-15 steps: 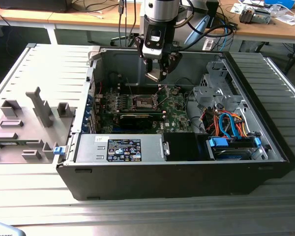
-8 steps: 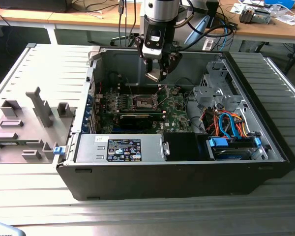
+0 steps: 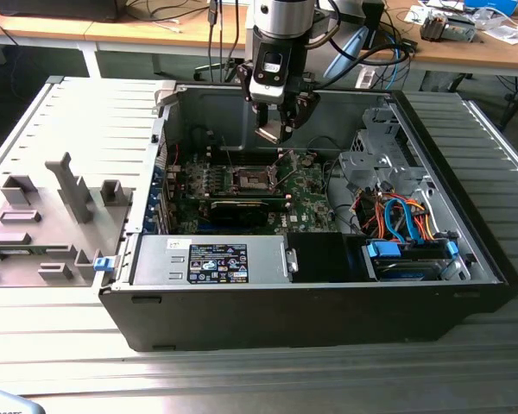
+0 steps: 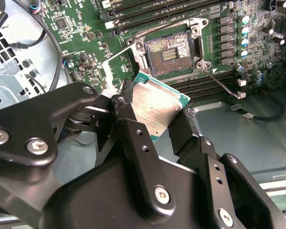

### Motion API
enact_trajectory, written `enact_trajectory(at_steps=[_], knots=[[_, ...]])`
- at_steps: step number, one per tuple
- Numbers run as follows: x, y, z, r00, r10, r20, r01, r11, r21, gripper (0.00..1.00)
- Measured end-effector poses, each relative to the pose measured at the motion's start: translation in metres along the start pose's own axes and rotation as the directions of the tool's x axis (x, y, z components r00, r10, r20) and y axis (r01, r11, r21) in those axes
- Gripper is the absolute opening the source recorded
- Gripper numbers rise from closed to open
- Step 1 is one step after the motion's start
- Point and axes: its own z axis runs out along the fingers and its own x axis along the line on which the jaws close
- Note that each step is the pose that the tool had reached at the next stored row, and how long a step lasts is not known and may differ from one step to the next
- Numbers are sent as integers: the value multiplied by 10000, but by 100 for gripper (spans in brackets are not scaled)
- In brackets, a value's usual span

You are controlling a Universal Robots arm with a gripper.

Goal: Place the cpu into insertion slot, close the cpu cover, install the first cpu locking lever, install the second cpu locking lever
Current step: 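Place the cpu into insertion slot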

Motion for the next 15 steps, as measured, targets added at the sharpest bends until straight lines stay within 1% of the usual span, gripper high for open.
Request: enact_trajectory(at_steps=[15], knots=[[0, 0, 0, 10000, 86, 7, -86, 10000, -2, 54]])
